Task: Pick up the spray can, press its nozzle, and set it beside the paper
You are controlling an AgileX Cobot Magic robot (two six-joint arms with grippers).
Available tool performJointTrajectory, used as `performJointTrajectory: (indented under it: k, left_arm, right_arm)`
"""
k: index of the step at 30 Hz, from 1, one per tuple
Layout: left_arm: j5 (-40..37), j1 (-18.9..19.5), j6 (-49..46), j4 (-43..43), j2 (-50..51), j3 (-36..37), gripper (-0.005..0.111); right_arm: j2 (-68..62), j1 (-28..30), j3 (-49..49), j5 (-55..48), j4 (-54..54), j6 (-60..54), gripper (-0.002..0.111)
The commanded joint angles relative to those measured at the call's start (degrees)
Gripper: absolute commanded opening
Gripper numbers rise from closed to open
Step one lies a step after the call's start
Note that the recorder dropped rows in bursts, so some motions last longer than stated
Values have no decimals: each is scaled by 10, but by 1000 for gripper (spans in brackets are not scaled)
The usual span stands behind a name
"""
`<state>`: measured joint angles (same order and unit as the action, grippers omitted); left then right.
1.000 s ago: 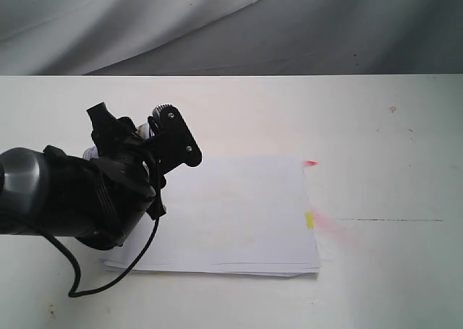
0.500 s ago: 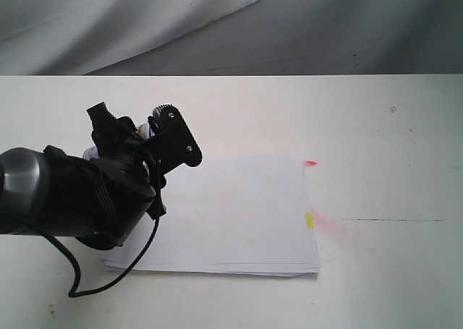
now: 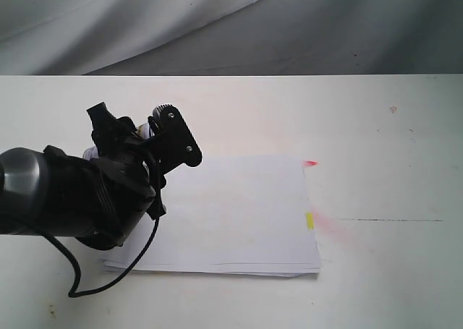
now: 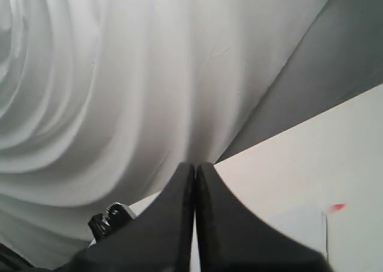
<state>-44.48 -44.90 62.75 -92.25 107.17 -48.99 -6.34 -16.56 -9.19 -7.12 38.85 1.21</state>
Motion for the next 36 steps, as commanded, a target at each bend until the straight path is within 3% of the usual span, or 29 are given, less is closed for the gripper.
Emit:
performJointTrajectory:
  k: [1,8,17,24,33,36]
  left_arm:
    - [-22,-3,-1,-14,-5,-6,0]
    - [-22,-3,-1,-14,-5,-6,0]
    - [-22,-3,-18,-14,-5,-6,0]
    - [-22,-3,-18,-17,-6,-6,0]
    - [-22,-3,-14,-17,-6,-6,0]
    - [-22,-3,-10,-17,-6,-6,0]
  right_arm:
    - [-118,-1,-133,-71,-54,-1,0]
    - [-360,-1,-406,-240,-111,-54,0]
    - [-592,-1,-638,-393,-74,-160,0]
    - [-745,5,-696,-445,-52,-282,0]
    - [-902,80,-696,-485,202,-525,0]
    - [-942,85,-696,-486,222,-567,0]
